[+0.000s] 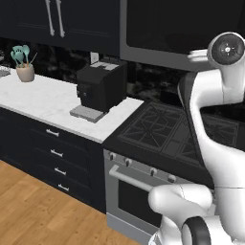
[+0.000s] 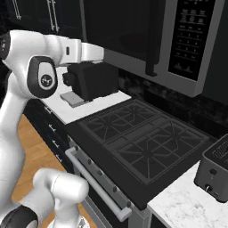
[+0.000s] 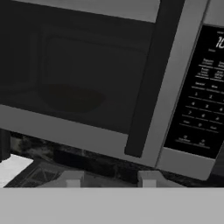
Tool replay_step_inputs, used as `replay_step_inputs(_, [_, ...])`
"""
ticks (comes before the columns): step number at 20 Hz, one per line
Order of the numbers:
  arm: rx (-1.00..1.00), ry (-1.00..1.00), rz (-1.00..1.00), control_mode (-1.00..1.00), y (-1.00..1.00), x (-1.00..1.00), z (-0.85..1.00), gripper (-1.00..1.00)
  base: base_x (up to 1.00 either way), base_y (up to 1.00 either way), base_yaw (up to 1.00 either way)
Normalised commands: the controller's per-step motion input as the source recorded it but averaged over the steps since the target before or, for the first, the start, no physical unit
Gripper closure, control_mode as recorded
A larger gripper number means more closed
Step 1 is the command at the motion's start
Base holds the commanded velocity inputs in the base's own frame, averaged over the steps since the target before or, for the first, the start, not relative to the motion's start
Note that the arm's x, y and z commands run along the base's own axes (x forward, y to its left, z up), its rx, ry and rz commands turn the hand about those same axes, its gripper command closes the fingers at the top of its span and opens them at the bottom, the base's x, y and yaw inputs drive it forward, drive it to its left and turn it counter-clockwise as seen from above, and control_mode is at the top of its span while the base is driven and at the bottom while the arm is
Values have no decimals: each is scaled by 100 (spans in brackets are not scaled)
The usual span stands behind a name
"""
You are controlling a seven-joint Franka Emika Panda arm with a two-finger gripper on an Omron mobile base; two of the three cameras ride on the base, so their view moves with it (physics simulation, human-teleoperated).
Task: Pick the sweet potato from the sink and place it in the bowl. Then pick the bowl and place it in the microwave. Then close the microwave door and press the start button.
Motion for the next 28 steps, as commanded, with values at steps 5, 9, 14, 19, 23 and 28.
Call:
replay_step_inputs(5, [7,-11,0,-100,-41,-69,0,100,0,0,0])
replay_step_inputs(9, [11,-13,0,-100,-29,-64,-8,100,0,0,0])
replay_step_inputs(14, [6,-5,0,-100,-12,-17,-1,100,0,0,0])
replay_step_inputs(19, [5,0,0,-100,-2,0,0,100,0,0,0])
replay_step_inputs(23, [3,0,0,-100,-9,1,0,100,0,0,0])
replay_step_inputs(28, [1,0,0,-100,-26,12,0,100,0,0,0])
